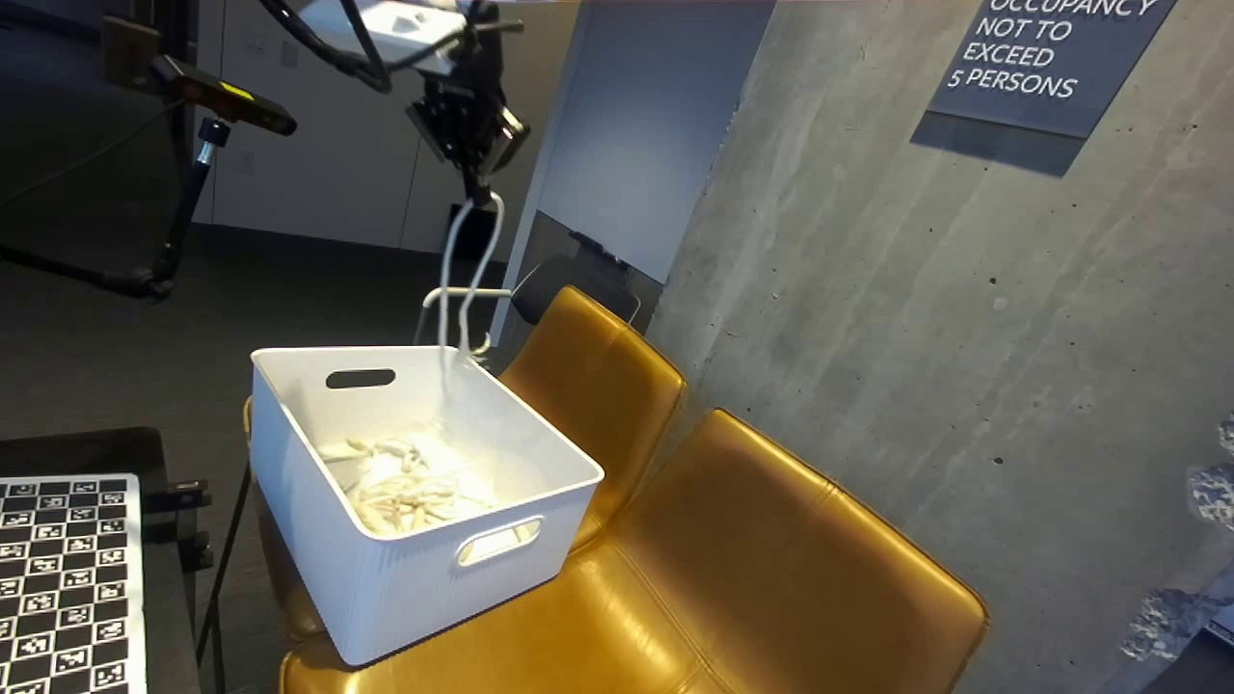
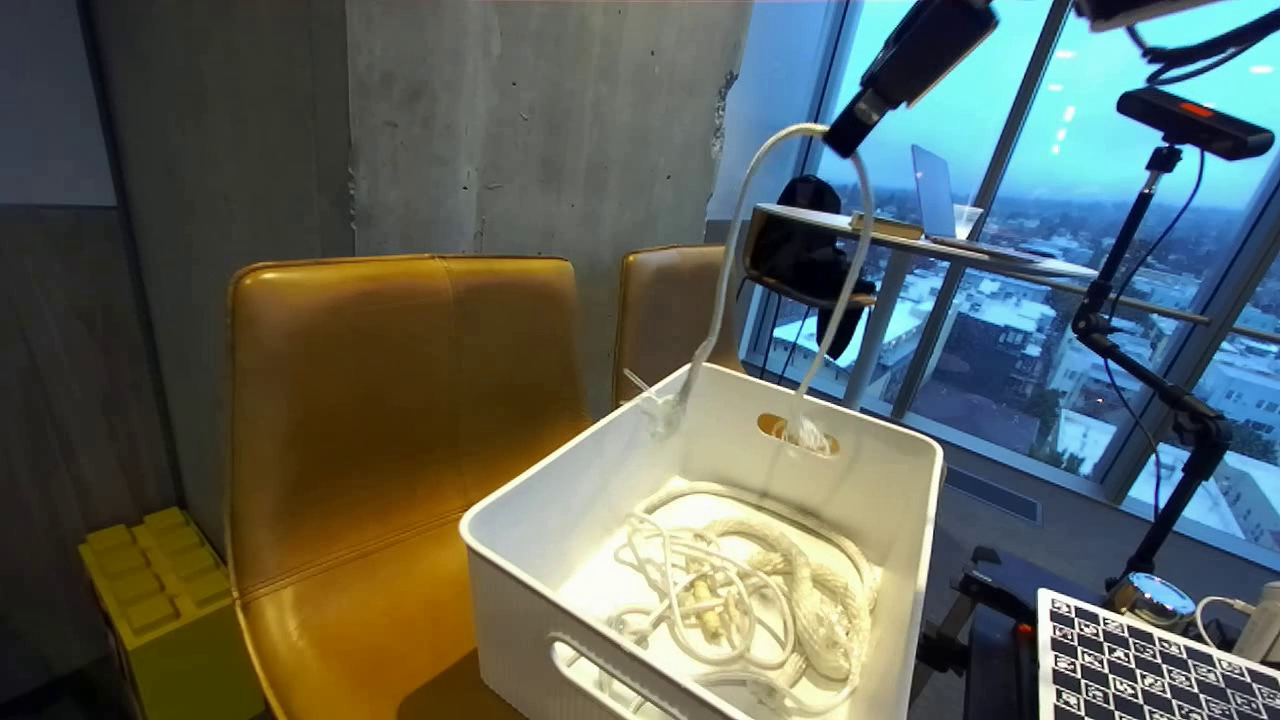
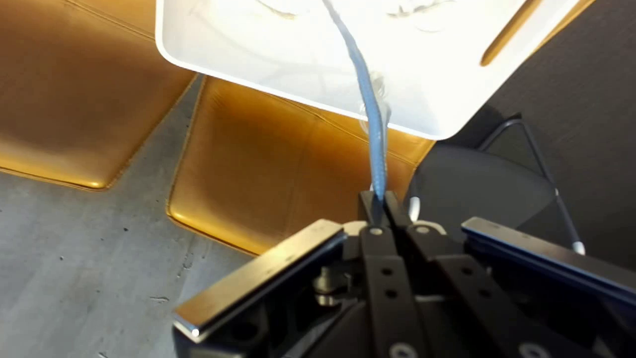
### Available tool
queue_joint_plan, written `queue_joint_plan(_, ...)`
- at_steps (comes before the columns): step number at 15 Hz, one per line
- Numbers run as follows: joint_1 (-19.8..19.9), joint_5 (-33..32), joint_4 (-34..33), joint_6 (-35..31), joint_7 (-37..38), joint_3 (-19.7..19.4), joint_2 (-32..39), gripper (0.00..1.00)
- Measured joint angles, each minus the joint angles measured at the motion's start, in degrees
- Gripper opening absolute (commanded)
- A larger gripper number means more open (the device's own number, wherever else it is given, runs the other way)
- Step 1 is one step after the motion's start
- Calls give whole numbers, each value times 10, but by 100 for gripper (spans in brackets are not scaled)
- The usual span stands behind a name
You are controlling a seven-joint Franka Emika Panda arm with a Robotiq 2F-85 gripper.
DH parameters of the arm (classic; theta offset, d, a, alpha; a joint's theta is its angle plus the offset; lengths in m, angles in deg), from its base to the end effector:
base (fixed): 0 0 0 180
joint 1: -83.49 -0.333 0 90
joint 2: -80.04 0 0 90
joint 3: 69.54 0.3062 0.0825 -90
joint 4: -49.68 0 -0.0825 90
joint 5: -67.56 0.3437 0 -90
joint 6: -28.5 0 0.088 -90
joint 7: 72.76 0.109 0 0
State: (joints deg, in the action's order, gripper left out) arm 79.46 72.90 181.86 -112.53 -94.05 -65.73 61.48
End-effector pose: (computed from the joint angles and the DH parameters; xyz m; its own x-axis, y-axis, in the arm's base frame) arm 0.4525 0.0650 0.5308 0.7919 0.4127 0.4501 0.4112 -0.9053 0.1065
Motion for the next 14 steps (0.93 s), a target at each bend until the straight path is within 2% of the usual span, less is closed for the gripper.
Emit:
queue_joint_plan(3, -36, 0, 11, 61, 36, 7, -80, 1)
queue_joint_plan(6, -44, -2, 26, 81, 47, 3, -118, 1)
queue_joint_plan(9, -36, -10, 41, 75, 46, -19, -109, 1)
queue_joint_plan(14, -18, -16, 50, 42, 33, -59, -52, 1)
